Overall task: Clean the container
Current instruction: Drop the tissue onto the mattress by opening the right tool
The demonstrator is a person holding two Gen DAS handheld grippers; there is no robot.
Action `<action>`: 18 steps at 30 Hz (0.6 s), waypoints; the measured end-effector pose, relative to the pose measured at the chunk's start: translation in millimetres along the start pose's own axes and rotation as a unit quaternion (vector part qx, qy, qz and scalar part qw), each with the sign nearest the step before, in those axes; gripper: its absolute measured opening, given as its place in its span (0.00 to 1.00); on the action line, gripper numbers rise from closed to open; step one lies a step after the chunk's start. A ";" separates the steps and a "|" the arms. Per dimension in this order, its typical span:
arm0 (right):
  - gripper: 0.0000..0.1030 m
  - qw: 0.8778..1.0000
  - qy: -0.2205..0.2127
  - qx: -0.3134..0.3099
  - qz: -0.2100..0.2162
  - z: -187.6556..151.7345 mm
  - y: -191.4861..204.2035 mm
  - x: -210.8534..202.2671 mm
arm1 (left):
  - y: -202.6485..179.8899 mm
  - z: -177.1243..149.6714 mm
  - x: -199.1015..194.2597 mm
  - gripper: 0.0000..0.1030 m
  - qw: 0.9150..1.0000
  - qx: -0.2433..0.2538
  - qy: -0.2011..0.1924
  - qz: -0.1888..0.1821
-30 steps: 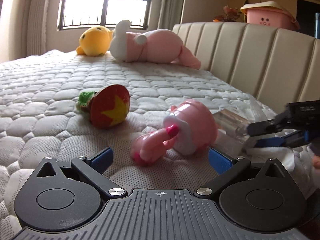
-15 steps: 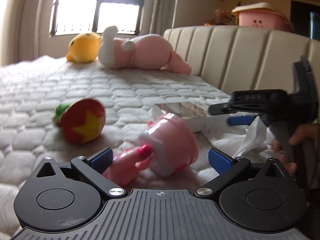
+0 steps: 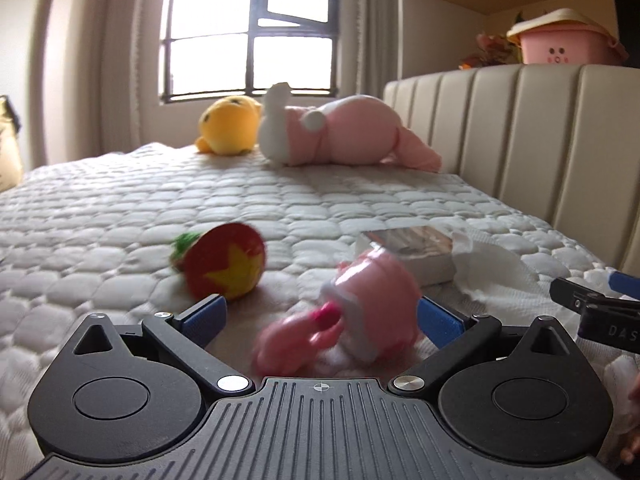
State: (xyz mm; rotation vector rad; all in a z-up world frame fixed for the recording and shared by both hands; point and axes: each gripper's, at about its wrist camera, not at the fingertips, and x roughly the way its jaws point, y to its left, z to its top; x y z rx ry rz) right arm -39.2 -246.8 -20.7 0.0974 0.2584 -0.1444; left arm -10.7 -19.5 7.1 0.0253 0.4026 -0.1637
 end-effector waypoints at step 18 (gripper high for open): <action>1.00 0.995 -0.025 -0.091 0.021 -20.3 50.5 -44.2 | 2.8 -37.4 -46.6 1.00 0.999 -0.031 -0.026 0.026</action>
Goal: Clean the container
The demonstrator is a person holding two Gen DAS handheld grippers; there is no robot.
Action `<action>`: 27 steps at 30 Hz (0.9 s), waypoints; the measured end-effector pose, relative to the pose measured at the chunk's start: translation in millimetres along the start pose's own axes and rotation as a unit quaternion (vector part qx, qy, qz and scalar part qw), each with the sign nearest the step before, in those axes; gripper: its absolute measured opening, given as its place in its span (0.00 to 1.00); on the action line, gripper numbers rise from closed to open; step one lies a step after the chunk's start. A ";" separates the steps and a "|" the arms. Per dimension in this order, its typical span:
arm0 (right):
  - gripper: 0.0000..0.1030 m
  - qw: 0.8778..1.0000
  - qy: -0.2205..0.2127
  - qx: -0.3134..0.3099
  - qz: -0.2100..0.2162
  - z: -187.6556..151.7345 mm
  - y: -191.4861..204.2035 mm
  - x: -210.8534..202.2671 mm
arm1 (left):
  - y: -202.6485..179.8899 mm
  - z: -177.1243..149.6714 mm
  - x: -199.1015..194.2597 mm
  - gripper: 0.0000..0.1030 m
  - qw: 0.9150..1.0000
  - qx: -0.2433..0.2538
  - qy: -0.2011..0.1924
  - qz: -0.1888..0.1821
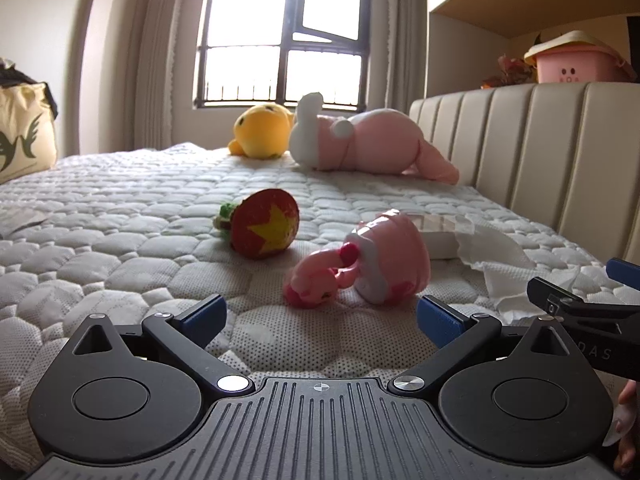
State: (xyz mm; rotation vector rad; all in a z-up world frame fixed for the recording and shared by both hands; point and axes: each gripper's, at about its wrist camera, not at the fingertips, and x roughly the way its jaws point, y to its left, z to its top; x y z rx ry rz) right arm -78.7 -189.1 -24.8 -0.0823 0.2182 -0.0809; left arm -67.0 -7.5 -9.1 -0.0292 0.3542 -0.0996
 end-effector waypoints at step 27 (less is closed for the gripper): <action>1.00 0.998 0.024 0.063 0.004 14.1 -17.8 -2.7 | -12.5 1.2 -5.2 1.00 0.999 0.028 0.002 0.032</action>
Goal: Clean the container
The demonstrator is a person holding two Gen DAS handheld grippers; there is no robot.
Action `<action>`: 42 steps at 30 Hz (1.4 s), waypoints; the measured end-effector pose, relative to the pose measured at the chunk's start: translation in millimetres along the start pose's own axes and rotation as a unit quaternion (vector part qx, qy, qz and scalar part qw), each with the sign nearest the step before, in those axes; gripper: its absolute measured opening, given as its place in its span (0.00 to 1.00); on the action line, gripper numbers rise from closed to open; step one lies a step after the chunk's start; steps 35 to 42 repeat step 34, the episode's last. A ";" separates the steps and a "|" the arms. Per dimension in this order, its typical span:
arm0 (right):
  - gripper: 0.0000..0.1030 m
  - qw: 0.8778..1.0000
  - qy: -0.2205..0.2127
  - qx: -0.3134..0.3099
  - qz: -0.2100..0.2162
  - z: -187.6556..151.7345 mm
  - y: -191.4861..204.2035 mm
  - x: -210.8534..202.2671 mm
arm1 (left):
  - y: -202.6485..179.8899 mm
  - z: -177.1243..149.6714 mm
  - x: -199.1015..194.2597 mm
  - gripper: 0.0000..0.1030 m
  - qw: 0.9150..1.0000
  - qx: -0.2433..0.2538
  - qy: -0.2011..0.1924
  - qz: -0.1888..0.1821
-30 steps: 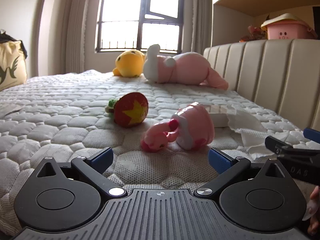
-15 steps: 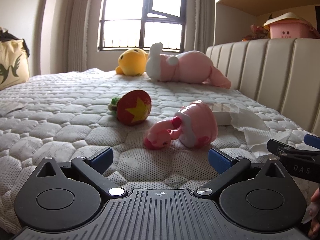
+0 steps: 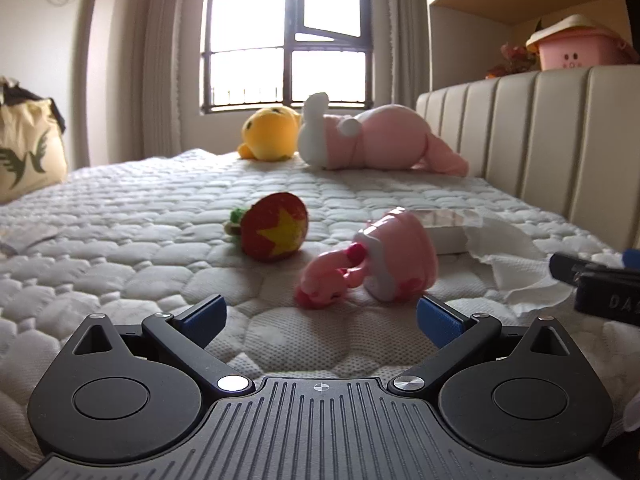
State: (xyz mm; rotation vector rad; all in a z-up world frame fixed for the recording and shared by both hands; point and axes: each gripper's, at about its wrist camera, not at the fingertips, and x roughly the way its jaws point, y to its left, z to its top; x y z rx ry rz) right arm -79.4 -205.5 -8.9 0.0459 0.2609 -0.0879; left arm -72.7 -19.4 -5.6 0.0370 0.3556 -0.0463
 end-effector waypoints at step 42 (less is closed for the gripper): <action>1.00 1.000 0.023 -0.007 0.015 1.6 7.0 1.6 | 10.3 -1.7 4.8 1.00 0.999 -0.045 0.022 0.006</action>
